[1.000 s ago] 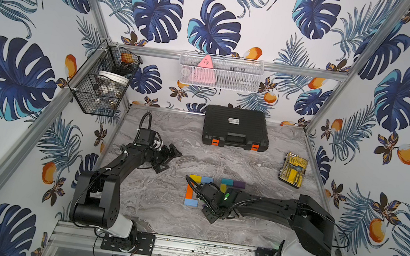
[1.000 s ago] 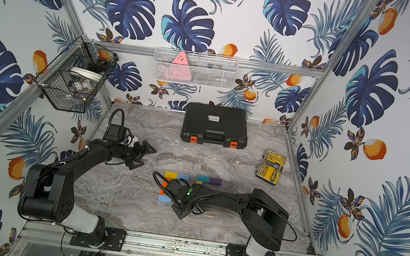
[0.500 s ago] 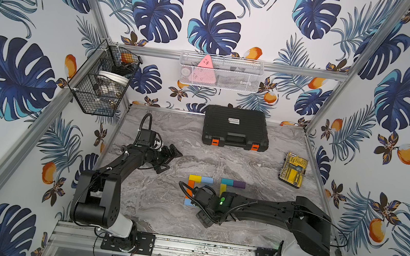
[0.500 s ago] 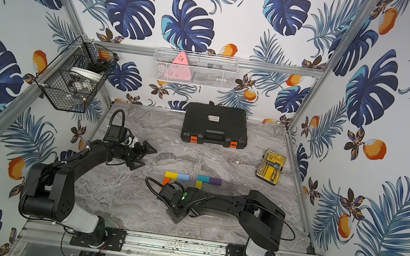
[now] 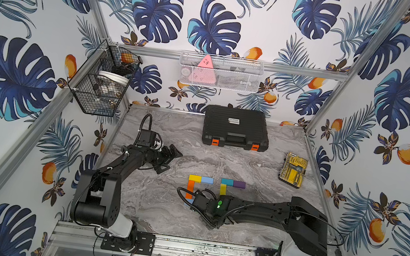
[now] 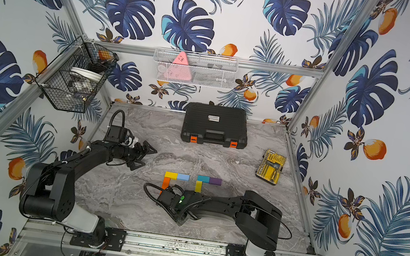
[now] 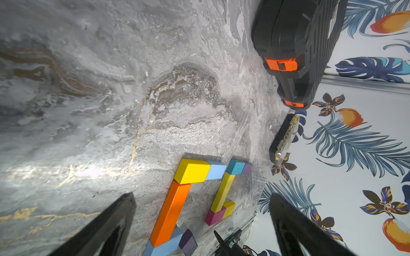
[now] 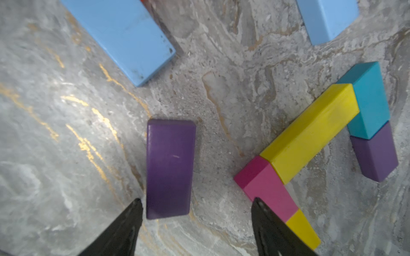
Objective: Assemble the letter c with building blocks
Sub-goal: Assemble the building block at the center of the board.
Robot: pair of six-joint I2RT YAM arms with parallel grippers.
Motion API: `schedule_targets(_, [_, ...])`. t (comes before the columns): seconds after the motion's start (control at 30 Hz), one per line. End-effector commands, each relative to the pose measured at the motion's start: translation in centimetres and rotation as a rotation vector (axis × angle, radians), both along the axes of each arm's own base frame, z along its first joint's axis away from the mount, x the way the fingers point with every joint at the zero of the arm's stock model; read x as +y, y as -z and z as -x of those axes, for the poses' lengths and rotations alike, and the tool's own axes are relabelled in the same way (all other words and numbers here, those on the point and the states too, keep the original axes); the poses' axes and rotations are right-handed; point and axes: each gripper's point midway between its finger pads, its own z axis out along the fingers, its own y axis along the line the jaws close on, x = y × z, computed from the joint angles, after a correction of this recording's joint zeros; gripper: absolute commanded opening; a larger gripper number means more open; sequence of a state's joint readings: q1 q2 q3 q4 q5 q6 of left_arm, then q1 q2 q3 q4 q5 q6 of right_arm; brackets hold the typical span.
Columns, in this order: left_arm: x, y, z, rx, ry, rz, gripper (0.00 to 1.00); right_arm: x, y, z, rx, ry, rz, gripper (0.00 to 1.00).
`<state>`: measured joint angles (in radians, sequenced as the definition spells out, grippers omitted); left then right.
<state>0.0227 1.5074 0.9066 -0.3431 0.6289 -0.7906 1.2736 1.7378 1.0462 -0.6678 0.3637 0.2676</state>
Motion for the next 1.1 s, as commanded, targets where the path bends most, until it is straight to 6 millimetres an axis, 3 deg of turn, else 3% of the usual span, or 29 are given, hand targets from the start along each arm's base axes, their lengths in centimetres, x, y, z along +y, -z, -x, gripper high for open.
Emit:
schedule_targets(0.0, [-0.1, -0.1, -0.2, -0.011, -0.001, 0.005, 0.99, -0.4, 0.0, -0.4, -0.020, -0.001, 0.030, 0.79])
schedule_targets(0.47, [0.0, -0.2, -0.2, -0.013, -0.004, 0.007, 0.99, -0.4, -1.3, -1.9, -0.009, 0.083, -0.043, 0.79])
schedule_targets(0.6, [0.0, -0.2, -0.2, -0.012, -0.002, 0.004, 0.99, 0.6, -2.9, -1.3, 0.058, 0.142, -0.166, 0.79])
schedule_targets(0.73, [-0.1, -0.2, -0.1, -0.015, -0.003, 0.008, 0.99, 0.9, -4.6, -0.6, 0.173, 0.317, -0.312, 0.76])
schedule_targets(0.77, [-0.8, -0.3, 0.1, -0.017, 0.019, 0.008, 0.99, 0.8, -4.8, -0.3, 0.198, 0.360, -0.325, 0.76])
schedule_targets(1.07, [-1.2, -0.3, 0.6, -0.019, 0.031, 0.020, 0.99, 0.7, -3.5, 2.6, 0.388, 0.641, -0.440, 0.70])
